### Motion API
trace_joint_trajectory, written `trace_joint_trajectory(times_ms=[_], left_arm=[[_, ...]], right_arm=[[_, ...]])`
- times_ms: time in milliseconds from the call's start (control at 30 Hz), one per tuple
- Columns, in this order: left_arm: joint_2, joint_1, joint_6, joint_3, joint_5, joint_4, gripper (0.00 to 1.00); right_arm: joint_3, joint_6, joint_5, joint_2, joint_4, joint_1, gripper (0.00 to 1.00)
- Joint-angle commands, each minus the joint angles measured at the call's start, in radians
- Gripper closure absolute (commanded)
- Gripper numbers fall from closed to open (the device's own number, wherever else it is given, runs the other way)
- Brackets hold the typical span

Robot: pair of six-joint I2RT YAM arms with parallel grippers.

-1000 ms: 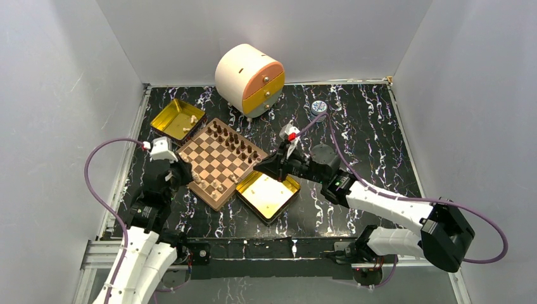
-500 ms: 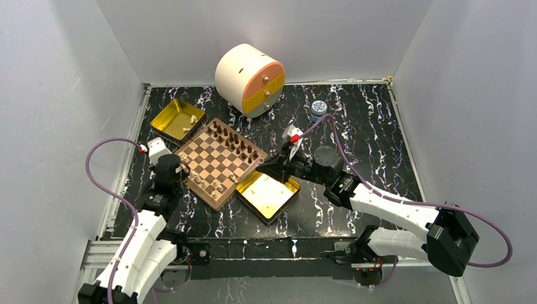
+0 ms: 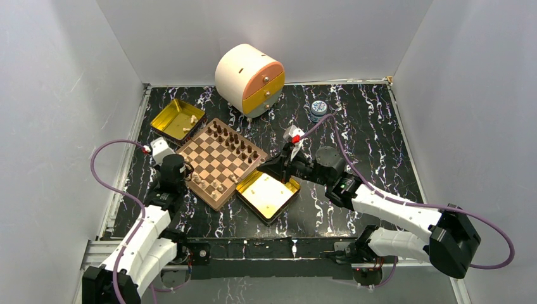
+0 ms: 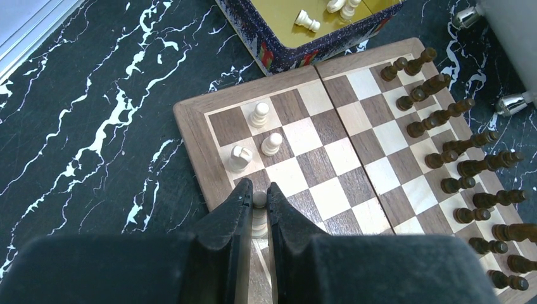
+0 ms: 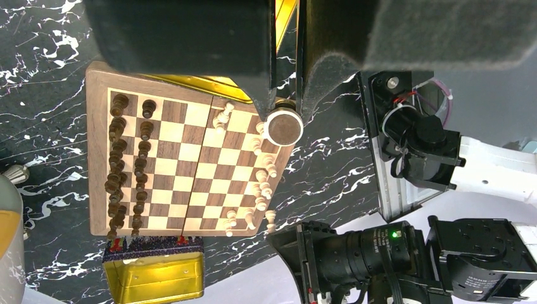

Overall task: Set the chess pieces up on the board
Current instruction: Place the chess piece on the chessboard.

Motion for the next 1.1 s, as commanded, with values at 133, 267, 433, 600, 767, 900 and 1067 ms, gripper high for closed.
trace_joint_trajectory(times_ms=[133, 267, 433, 600, 767, 900, 1067], left_arm=[[0.026, 0.002, 0.029, -0.029, -0.051, 0.142, 1.00], [0.042, 0.002, 0.012, -0.052, -0.049, 0.182, 1.00], [0.065, 0.002, 0.000, -0.069, -0.056, 0.208, 1.00], [0.087, 0.002, 0.003, -0.078, -0.077, 0.233, 1.00], [0.108, 0.002, 0.003, -0.084, -0.072, 0.251, 1.00], [0.118, 0.002, 0.003, -0.096, -0.072, 0.280, 1.00], [0.154, 0.002, 0.005, -0.100, -0.071, 0.309, 1.00]], right_arm=[[-0.004, -0.023, 0.008, -0.022, 0.027, 0.005, 1.00], [-0.002, -0.023, 0.007, -0.015, 0.034, 0.005, 1.00], [0.002, -0.029, 0.006, -0.012, 0.034, 0.005, 1.00], [0.004, -0.037, 0.007, -0.013, 0.033, 0.004, 1.00], [0.002, -0.037, 0.007, -0.011, 0.037, 0.005, 1.00], [0.002, -0.039, 0.007, -0.010, 0.039, 0.005, 1.00], [0.005, -0.054, 0.010, -0.018, 0.030, 0.005, 1.00]])
